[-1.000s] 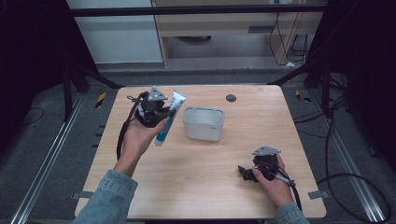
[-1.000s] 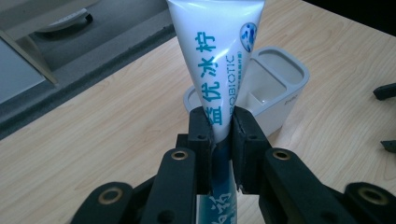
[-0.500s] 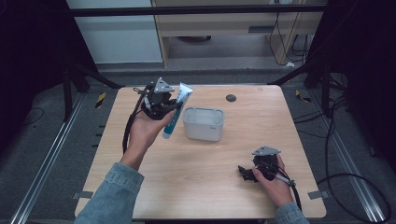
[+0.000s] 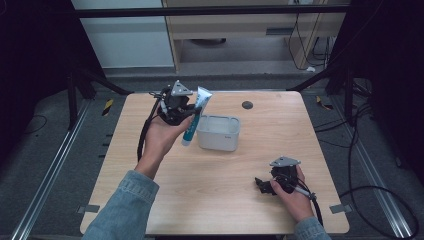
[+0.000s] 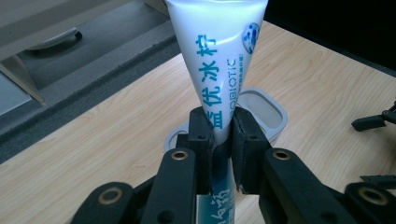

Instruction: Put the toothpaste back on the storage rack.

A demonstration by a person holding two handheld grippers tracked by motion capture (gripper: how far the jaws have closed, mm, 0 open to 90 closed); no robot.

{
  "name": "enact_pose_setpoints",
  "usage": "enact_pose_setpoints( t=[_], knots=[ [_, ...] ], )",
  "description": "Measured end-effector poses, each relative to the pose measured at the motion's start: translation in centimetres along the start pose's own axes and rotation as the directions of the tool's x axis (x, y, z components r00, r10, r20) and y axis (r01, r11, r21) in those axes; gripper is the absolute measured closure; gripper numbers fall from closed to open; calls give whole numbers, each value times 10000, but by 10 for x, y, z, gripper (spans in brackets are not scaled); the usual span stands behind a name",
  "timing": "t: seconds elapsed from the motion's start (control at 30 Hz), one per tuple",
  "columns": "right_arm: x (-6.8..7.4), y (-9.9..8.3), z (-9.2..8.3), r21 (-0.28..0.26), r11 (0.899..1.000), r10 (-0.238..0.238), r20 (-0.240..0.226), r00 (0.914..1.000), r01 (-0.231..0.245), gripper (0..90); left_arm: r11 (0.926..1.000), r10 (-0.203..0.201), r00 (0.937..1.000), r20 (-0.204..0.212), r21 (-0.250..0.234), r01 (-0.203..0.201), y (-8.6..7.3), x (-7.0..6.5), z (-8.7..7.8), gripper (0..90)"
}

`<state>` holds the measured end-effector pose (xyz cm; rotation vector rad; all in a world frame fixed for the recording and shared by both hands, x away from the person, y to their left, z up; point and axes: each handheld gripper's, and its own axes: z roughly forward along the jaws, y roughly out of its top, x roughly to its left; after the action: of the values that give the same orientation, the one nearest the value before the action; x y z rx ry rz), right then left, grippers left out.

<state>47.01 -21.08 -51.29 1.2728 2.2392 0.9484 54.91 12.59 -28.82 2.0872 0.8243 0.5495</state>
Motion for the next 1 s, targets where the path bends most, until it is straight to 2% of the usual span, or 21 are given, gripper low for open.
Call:
enact_pose_setpoints(
  t=[0.1,0.17,0.3,0.4,0.6,0.7,1.0],
  knots=[
    [0,0,0,16,10000,-10,5,10000,10,4,10000,-37,10000,20,-76,37,3,1,1,793],
    [0,0,0,10,10000,-8,9,10000,8,4,9994,-270,9995,175,-198,274,4,-1,2,794],
    [0,0,0,13,10000,-9,12,10000,9,4,9996,-181,9997,191,-203,185,6,-5,5,794],
    [0,0,0,2,10000,-22,16,10000,22,4,9988,-257,9994,219,-422,267,11,-7,5,794],
    [0,0,0,15,10000,-7,7,10000,7,4,9981,-135,9999,82,-603,140,22,-12,8,793],
    [0,0,0,27,10000,-19,-6,10000,19,4,9970,-244,9997,0,-731,244,26,-16,10,794],
    [0,0,0,35,10000,-11,-12,10000,11,4,9956,-277,9996,-43,-893,272,31,-25,18,793]
  ],
)
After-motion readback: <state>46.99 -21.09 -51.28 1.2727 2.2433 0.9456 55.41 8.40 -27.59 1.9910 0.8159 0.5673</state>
